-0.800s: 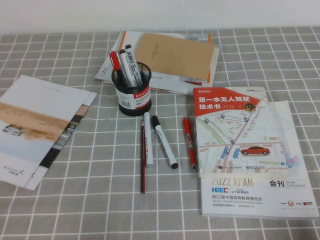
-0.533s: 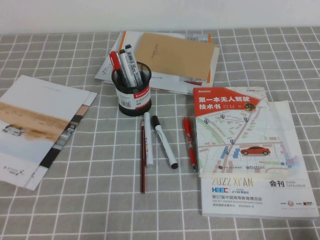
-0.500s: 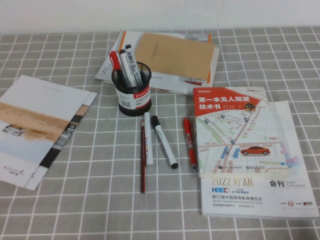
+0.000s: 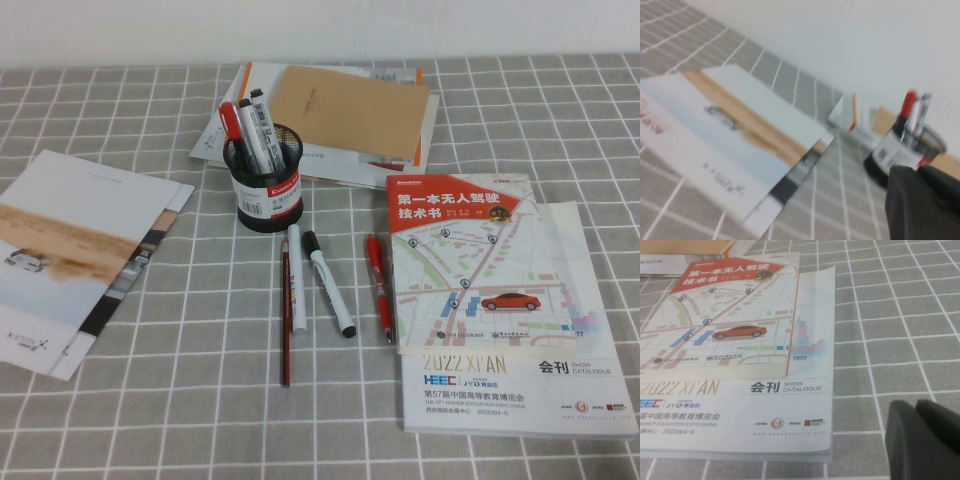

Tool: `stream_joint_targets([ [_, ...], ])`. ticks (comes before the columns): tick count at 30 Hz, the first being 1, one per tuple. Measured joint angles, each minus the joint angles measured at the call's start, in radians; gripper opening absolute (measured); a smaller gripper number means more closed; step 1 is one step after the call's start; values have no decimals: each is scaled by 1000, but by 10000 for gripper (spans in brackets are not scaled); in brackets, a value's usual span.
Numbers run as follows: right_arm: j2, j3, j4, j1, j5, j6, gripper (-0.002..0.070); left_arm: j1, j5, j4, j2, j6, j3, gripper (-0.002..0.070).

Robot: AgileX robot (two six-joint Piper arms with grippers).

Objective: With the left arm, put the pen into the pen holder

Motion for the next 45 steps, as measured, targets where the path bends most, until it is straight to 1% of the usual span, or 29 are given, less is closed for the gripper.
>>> stream_joint_targets([
  [4, 0, 0, 0, 0, 0, 0, -13, 0, -42, 7, 0, -8, 0, -5],
  [12, 0, 0, 0, 0, 0, 0, -13, 0, -42, 9, 0, -9, 0, -5],
  [16, 0, 0, 0, 0, 0, 0, -13, 0, -8, 2, 0, -16, -3, -5],
  [19, 0, 0, 0, 0, 0, 0, -13, 0, 58, 0, 23, -20, -49, -5],
  [22, 0, 0, 0, 0, 0, 0, -13, 0, 159, 0, 108, -22, -150, -5],
  [26, 0, 0, 0, 0, 0, 0, -13, 0, 360, 0, 274, 9, -304, -5],
  [30, 0, 0, 0, 0, 0, 0, -13, 0, 573, -17, 470, 88, -442, -5],
  [33, 0, 0, 0, 0, 0, 0, -13, 0, 683, -36, 605, 169, -524, -5],
  [36, 0, 0, 0, 0, 0, 0, -13, 0, 711, -53, 726, 213, -575, -5],
  [40, 0, 0, 0, 0, 0, 0, -13, -5, 713, -113, 886, 276, -635, -5],
  [42, 0, 0, 0, 0, 0, 0, -13, -35, 704, -135, 971, 291, -664, -5],
  [44, 0, 0, 0, 0, 0, 0, -13, -81, 688, -142, 1040, 291, -694, -5],
  [45, 0, 0, 0, 0, 0, 0, -13, -121, 674, -146, 1090, 291, -715, -5],
])
